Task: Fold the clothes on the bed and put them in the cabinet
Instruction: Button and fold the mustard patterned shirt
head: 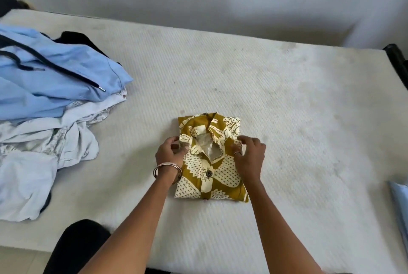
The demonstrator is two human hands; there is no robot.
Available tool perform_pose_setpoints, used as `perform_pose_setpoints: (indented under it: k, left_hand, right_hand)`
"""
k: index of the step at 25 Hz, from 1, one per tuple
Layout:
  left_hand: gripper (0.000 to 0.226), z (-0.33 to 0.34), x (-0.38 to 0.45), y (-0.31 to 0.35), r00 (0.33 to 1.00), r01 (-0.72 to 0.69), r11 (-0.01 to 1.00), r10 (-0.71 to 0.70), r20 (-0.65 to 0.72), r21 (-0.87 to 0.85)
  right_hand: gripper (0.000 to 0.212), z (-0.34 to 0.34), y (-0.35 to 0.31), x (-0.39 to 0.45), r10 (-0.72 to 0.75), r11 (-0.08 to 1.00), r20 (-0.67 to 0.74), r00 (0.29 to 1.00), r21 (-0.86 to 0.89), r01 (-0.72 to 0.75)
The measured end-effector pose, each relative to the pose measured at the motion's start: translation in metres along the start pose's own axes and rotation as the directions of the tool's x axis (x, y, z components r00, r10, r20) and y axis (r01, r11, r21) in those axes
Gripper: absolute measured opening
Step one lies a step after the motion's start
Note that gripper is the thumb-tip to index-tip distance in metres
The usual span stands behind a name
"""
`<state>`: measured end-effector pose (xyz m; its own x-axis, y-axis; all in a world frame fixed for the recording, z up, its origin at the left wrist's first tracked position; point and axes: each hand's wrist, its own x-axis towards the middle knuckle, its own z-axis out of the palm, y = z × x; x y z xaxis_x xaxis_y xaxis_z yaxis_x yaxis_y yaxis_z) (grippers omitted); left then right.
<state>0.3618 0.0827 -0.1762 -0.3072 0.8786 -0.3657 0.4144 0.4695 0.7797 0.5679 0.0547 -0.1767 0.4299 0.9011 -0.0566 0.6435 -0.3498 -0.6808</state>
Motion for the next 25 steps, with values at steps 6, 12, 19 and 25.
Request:
perform_pose_setpoints:
  k: [6,12,19,25]
  left_hand:
    - [0.052,0.009,0.037,0.040,0.976,-0.219,0.930,0.209,0.067,0.295]
    - [0.036,0.010,0.048,0.065,0.989,-0.142,0.936,0.122,0.083,0.322]
    - [0.034,0.006,0.046,0.071,0.999,-0.043,0.996,0.041,0.033,0.082]
    - [0.037,0.006,0.048,0.060,0.976,-0.206,0.976,0.198,0.093,0.077]
  right_hand:
    - [0.054,0.004,-0.024,0.049,-0.055,0.962,0.280,0.959,-0.242,0.125]
    - [0.047,0.012,-0.053,0.044,-0.154,0.988,0.103,0.983,0.024,0.152]
    - [0.013,0.010,-0.038,0.035,0.361,0.791,0.121,0.925,0.486,-0.373]
    - [0.041,-0.009,-0.019,0.042,0.515,0.599,0.171,0.840,0.630,-0.495]
